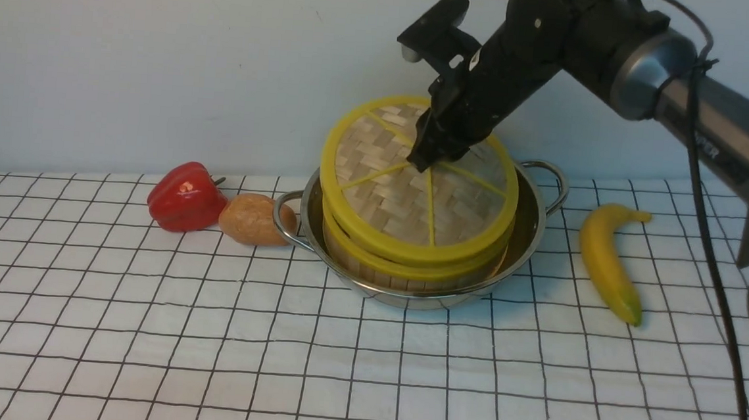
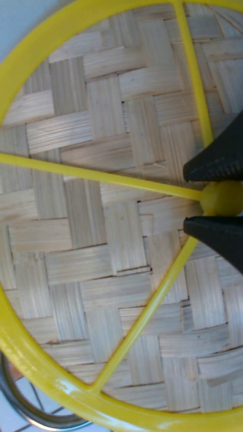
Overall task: Place the steamer in the pot on the white tablecloth, and put the lid on the steamer.
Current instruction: 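Place the bamboo steamer lid onto the steamer basket in the pot with the right gripper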
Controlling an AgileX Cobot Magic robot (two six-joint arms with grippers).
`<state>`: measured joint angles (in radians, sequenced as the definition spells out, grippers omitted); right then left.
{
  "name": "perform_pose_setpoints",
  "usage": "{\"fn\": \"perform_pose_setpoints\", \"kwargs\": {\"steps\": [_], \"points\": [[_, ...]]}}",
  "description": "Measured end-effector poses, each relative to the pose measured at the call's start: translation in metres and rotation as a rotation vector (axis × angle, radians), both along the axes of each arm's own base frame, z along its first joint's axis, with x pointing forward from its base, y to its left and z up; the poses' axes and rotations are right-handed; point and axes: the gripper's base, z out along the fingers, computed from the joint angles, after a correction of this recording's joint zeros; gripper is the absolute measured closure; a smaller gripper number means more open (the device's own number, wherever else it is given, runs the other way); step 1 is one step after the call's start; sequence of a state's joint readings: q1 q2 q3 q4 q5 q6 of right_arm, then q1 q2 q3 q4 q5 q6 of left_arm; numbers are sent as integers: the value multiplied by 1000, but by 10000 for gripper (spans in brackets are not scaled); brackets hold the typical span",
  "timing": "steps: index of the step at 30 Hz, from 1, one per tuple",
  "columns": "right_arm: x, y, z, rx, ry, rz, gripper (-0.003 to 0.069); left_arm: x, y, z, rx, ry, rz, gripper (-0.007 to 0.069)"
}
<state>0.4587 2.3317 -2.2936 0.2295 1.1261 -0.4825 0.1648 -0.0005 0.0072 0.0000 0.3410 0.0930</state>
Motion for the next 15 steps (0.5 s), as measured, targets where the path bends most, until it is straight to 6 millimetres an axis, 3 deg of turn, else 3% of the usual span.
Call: {"fn": "perform_pose_setpoints", "kwargs": {"steps": [9, 15], "points": [[4, 3, -22, -20, 39, 20, 514, 0, 0, 0, 0, 0, 0, 382], [4, 0, -9, -65, 24, 28, 514, 0, 0, 0, 0, 0, 0, 382]]}}
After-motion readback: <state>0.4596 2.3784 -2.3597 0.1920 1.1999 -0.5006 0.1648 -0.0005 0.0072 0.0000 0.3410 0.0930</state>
